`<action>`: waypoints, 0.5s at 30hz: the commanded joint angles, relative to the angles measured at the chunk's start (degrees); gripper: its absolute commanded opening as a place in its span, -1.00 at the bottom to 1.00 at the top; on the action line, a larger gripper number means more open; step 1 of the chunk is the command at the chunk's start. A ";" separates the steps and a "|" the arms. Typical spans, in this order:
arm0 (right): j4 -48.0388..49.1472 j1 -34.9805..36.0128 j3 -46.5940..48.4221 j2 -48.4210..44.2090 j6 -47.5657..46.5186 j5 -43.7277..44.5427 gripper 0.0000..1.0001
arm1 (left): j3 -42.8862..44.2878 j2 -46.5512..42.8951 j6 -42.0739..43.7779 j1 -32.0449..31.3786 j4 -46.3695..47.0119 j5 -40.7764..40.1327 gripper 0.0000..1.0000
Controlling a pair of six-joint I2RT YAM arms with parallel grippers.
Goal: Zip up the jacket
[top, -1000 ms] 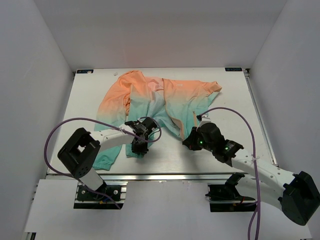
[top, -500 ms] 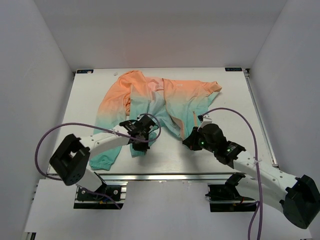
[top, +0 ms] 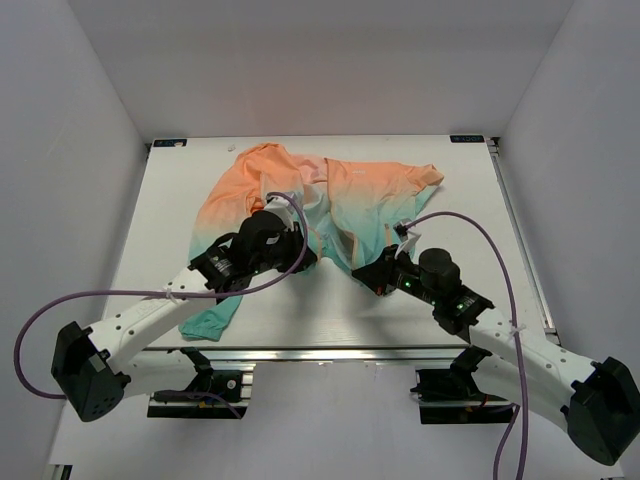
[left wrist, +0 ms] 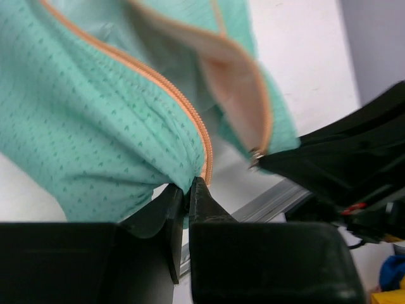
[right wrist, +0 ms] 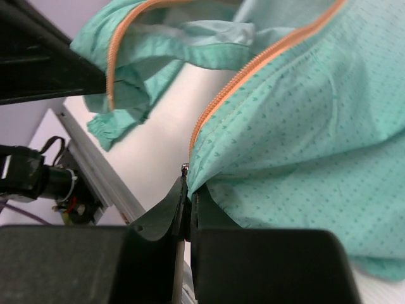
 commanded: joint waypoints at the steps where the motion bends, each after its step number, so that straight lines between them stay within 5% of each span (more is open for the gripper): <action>1: 12.84 -0.65 -1.50 -0.25 0.21 -5.37 -1.00 | -1.42 -0.81 0.59 -0.23 11.59 4.92 -1.00; 15: 27.79 -1.79 -4.50 2.03 5.76 -12.58 -1.00 | -6.61 -1.25 -1.52 -0.23 24.89 10.82 -1.00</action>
